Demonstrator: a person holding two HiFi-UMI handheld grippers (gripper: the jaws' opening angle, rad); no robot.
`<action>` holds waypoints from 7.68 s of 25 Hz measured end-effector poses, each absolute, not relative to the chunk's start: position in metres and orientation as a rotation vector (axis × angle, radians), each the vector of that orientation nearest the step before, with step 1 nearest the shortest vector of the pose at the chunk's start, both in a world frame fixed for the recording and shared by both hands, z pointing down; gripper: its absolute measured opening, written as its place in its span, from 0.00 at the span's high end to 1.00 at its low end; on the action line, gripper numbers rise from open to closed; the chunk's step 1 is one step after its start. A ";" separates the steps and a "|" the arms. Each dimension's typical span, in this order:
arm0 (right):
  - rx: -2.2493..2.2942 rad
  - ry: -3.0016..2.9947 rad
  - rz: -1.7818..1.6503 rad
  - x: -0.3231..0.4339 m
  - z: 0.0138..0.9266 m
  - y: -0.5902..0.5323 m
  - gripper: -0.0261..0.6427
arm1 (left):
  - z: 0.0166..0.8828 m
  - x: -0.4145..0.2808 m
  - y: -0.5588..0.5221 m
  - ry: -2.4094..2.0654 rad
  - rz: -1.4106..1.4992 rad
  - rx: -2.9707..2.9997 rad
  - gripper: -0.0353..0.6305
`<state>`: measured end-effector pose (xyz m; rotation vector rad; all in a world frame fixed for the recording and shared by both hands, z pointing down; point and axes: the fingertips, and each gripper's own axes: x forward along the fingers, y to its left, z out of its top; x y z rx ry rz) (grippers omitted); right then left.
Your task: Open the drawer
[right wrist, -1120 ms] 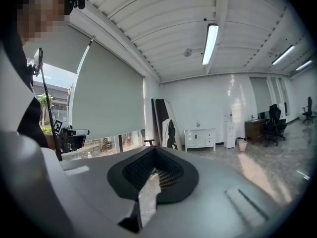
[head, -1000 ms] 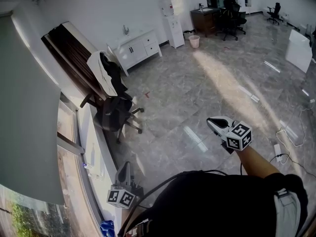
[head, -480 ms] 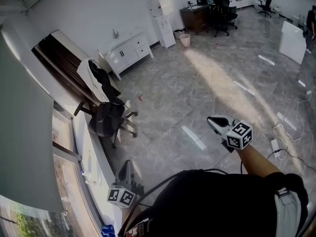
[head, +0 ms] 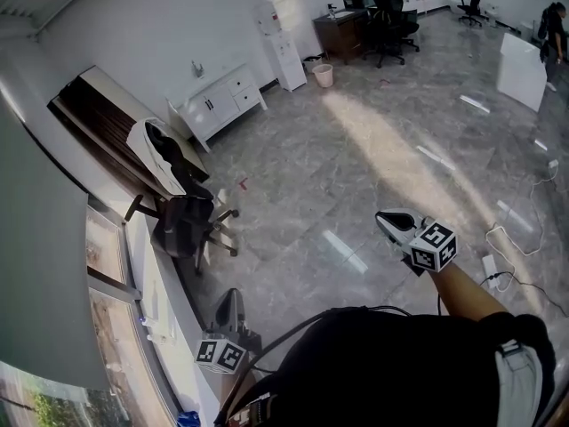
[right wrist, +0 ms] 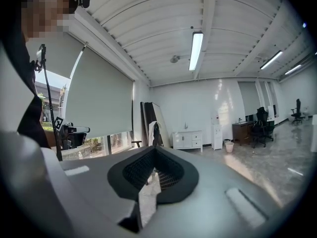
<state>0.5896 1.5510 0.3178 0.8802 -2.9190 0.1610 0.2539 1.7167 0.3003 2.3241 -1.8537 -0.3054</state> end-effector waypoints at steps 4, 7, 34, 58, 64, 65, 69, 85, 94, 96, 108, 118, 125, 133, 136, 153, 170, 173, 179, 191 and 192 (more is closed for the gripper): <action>0.894 -2.910 0.167 0.602 0.322 1.539 0.97 | 0.307 0.266 1.700 -1.815 -0.305 2.340 0.95; 0.917 -2.899 0.182 0.605 0.325 1.529 0.97 | 0.309 0.269 1.684 -1.796 -0.283 2.341 0.95; 1.248 -2.785 0.150 0.408 0.301 1.374 0.97 | 0.296 0.057 1.436 -1.419 -0.349 2.589 0.95; 1.039 -2.862 0.122 0.505 0.298 1.101 0.97 | 0.288 0.163 1.210 -1.567 -0.432 2.493 0.95; 1.009 -2.868 0.124 0.554 0.301 1.032 0.97 | 0.289 0.223 1.142 -1.554 -0.408 2.490 0.95; 1.012 -2.865 0.133 0.562 0.303 1.023 0.97 | 0.290 0.232 1.132 -1.550 -0.401 2.490 0.95; 1.032 -2.852 0.165 0.585 0.315 0.991 0.97 | 0.296 0.253 1.096 -1.528 -0.364 2.495 0.95; 1.219 -2.748 0.142 0.499 0.301 0.839 0.97 | 0.300 0.159 0.893 -1.325 -0.367 2.598 0.95; 1.246 -2.710 0.109 0.409 0.304 0.771 0.97 | 0.307 0.093 0.800 -1.209 -0.355 2.649 0.95; 1.252 -2.696 0.118 0.405 0.306 0.759 0.97 | 0.308 0.085 0.786 -1.203 -0.364 2.646 0.95; 1.187 -2.744 0.158 0.414 0.318 0.657 0.97 | 0.320 0.095 0.705 -1.269 -0.319 2.607 0.95; 0.999 -2.858 0.114 0.478 0.294 0.500 0.97 | 0.295 0.164 0.600 -1.483 -0.335 2.541 0.95; 0.931 -2.883 0.126 0.539 0.305 0.423 0.97 | 0.297 0.234 0.536 -1.520 -0.330 2.492 0.95; 0.994 -2.837 0.183 0.587 0.325 0.359 0.97 | 0.300 0.271 0.457 -1.487 -0.276 2.480 0.95; 1.038 -2.810 0.223 0.601 0.336 0.343 0.97 | 0.305 0.285 0.433 -1.443 -0.265 2.497 0.95; 1.240 -2.681 0.103 0.522 0.303 0.210 0.97 | 0.304 0.204 0.239 -1.188 -0.320 2.621 0.95; 1.125 -2.692 0.069 0.373 0.301 0.080 0.97 | 0.319 0.058 0.132 -1.262 -0.336 2.591 0.95; 1.059 -2.722 0.071 0.357 0.303 0.057 0.97 | 0.324 0.048 0.119 -1.310 -0.338 2.555 0.95; 0.949 -2.771 0.090 0.356 0.316 -0.009 0.97 | 0.323 0.056 0.080 -1.424 -0.299 2.518 0.95; 0.760 -2.853 0.052 0.417 0.305 -0.184 0.97 | 0.302 0.132 -0.056 -1.609 -0.342 2.442 0.95; 0.755 -2.855 0.052 0.426 0.305 -0.195 0.97 | 0.303 0.141 -0.067 -1.610 -0.345 2.438 0.95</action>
